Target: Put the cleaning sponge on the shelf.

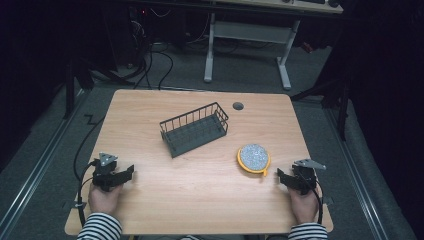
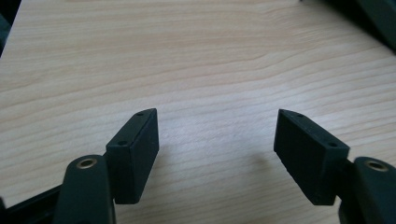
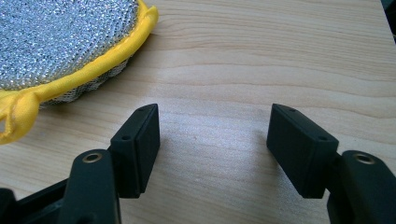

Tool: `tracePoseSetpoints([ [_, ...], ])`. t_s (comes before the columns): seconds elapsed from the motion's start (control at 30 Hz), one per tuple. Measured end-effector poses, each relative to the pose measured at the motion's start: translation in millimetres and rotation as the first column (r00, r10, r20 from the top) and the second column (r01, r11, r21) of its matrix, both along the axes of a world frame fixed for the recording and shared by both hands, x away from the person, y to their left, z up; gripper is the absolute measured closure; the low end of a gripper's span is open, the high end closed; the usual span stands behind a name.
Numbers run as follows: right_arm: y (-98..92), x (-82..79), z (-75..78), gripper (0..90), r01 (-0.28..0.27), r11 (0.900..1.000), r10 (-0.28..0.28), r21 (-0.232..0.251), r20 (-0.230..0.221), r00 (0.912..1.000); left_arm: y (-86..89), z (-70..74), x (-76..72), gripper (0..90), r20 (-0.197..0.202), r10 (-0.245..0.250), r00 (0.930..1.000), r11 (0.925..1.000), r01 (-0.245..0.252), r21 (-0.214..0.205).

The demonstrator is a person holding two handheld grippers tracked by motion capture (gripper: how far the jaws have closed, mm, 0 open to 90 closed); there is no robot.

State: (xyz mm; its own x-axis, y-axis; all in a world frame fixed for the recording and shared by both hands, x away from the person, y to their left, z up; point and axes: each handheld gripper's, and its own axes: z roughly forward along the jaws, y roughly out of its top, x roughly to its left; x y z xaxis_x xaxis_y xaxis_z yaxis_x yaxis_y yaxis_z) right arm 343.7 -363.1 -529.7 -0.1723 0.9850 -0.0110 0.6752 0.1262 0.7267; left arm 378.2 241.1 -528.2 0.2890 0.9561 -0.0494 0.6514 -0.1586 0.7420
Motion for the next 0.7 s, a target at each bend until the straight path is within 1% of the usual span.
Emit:
tracePoseSetpoints([
  [0.03, 0.0, 0.0, 0.0, 34.9, 0.000, 1.0000, 0.000, 0.000, 0.000, 1.0000, 0.0, 0.0, 0.0, 31.4, 0.000, 0.000, 1.0000, 1.0000, 0.000, 0.000],
  [0.13, 0.0, 0.0, 0.0, 34.9, 0.000, 1.0000, 0.000, 0.000, 0.000, 1.0000, -4.5, 8.1, 2.0, 31.5, -0.003, -0.026, 0.9997, 0.9996, 0.026, -0.014],
  [0.23, 0.0, 0.0, 0.0, 34.9, 0.000, 1.0000, 0.000, 0.000, 0.000, 1.0000, -7.0, 11.9, 3.5, 31.4, -0.007, -0.032, 0.9995, 0.9993, 0.032, -0.021],
  [0.27, -0.1, 0.0, 0.0, 34.9, 0.000, 1.0000, 0.000, 0.000, 0.000, 1.0000, -9.0, 16.4, 5.4, 31.3, -0.019, -0.039, 0.9990, 0.9985, 0.039, -0.039],
  [0.33, 0.0, 0.0, 0.0, 34.9, 0.000, 1.0000, 0.000, 0.000, 0.000, 1.0000, -11.6, 20.3, 7.3, 31.3, -0.024, -0.041, 0.9989, 0.9977, 0.039, -0.056],
  [0.37, 0.0, 0.0, 0.0, 34.9, 0.000, 1.0000, 0.000, 0.000, 0.000, 1.0000, -11.6, 20.3, 7.3, 31.3, -0.024, -0.041, 0.9989, 0.9977, 0.039, -0.056],
  [0.43, 0.0, 0.0, 0.0, 34.8, 0.000, 1.0000, 0.000, 0.000, 0.000, 1.0000, -16.6, 26.3, 9.9, 31.3, -0.033, -0.057, 0.9978, 0.9969, 0.055, -0.056],
  [0.53, 0.0, 0.0, 0.0, 34.8, 0.000, 1.0000, 0.000, 0.000, 0.000, 1.0000, -21.8, 33.8, 12.5, 31.9, -0.031, -0.083, 0.9961, 0.9956, 0.081, -0.048],
  [0.57, -0.1, 0.0, 0.0, 34.8, -0.001, 1.0000, 0.001, 0.000, 0.000, 1.0000, -23.3, 35.6, 13.2, 32.2, -0.027, -0.083, 0.9962, 0.9955, 0.082, -0.047],
  [0.7, -0.1, 0.0, 0.0, 34.5, -0.002, 1.0000, 0.002, 0.001, 0.000, 1.0000, -30.6, 47.3, 17.9, 32.7, -0.022, -0.109, 0.9938, 0.9918, 0.107, -0.070],
])
